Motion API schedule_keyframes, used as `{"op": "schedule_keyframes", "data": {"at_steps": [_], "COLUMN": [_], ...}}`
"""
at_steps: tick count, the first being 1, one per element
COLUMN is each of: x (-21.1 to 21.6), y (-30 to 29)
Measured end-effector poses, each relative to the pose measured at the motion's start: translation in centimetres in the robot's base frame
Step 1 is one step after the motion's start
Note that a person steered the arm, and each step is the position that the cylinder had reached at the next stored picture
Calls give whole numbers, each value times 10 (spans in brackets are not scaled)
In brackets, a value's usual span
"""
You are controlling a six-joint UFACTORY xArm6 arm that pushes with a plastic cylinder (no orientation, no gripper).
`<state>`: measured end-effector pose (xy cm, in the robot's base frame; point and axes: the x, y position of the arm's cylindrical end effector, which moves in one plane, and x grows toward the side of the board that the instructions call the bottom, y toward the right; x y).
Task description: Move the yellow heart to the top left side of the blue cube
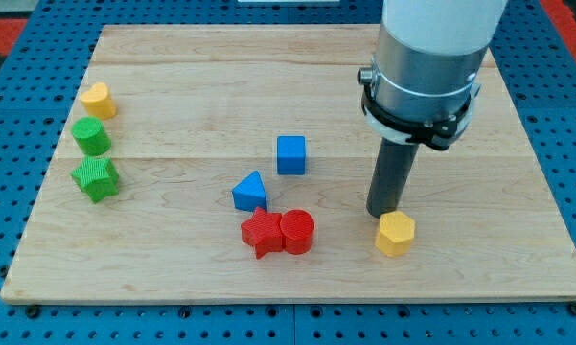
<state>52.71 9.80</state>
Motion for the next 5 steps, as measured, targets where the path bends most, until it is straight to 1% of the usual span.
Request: {"op": "schedule_keyframes", "data": {"at_steps": [1,2,3,4,5], "x": [4,-63,-153,-186,-190], "y": [-7,-58,-111,-182,-290]}}
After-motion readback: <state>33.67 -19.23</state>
